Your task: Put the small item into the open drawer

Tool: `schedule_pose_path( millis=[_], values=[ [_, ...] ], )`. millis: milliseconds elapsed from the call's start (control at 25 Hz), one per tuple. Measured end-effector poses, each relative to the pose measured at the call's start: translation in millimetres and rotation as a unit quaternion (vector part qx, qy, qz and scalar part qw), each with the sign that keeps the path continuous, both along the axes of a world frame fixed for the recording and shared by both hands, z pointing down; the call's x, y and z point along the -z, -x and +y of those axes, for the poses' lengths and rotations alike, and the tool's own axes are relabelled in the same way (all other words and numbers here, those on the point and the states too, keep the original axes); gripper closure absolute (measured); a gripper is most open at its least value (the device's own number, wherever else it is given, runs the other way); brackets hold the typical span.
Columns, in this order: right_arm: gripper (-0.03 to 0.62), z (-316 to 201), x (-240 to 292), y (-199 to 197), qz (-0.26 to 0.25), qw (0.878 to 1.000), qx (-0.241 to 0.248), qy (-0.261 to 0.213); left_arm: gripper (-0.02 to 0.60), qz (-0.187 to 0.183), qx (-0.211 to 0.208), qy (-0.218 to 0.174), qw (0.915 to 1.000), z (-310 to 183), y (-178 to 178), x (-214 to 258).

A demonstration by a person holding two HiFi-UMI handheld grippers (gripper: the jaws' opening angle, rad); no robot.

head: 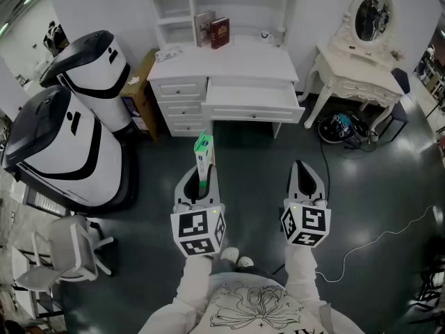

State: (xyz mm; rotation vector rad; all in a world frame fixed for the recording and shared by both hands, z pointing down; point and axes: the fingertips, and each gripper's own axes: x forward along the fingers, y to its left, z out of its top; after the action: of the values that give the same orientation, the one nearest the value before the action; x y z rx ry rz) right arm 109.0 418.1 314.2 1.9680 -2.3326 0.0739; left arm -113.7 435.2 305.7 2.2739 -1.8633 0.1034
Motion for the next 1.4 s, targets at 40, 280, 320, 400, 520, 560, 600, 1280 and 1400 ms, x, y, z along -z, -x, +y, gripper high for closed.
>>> schedule_pose_path(
  millis=[40, 280, 320, 400, 520, 560, 600, 1280, 1400],
  values=[
    [0.591, -1, -1, 0, 0.0, 1.0, 0.0, 0.0, 0.497, 0.0, 0.0, 0.0, 1.0, -1, 0, 0],
    [0.591, -5, -3, 0, -0.001, 1.0, 0.001, 0.002, 0.497, 0.001, 0.0, 0.001, 1.0, -4, 0, -2],
    [0.591, -6, -3, 1, -0.002, 1.0, 0.002, 0.002, 0.497, 0.001, 0.0, 0.001, 1.0, -5, 1, -3],
    [0.591, -8, -4, 4, -0.004, 1.0, 0.002, 0.003, 0.497, 0.001, -0.001, 0.002, 1.0, -7, 2, -3],
    [0.591, -11, -5, 5, -0.009, 1.0, -0.002, 0.001, 0.497, 0.002, -0.002, 0.002, 1.0, -11, 5, -4],
    [0.591, -12, -5, 5, -0.01, 1.0, -0.004, 0.0, 0.497, 0.002, -0.002, 0.001, 1.0, -12, 6, -5],
    [0.591, -14, -5, 6, -0.011, 1.0, -0.005, -0.001, 0.497, 0.003, -0.003, 0.001, 1.0, -14, 8, -5],
    [0.591, -42, -24, 22, -0.022, 0.999, -0.023, 0.013, 0.497, 0.003, -0.028, 0.012, 0.9995, -53, 22, -23],
    [0.591, -55, -27, 20, -0.022, 0.999, -0.026, 0.017, 0.497, 0.002, -0.027, 0.017, 0.9995, -65, 22, -27]
  ],
)
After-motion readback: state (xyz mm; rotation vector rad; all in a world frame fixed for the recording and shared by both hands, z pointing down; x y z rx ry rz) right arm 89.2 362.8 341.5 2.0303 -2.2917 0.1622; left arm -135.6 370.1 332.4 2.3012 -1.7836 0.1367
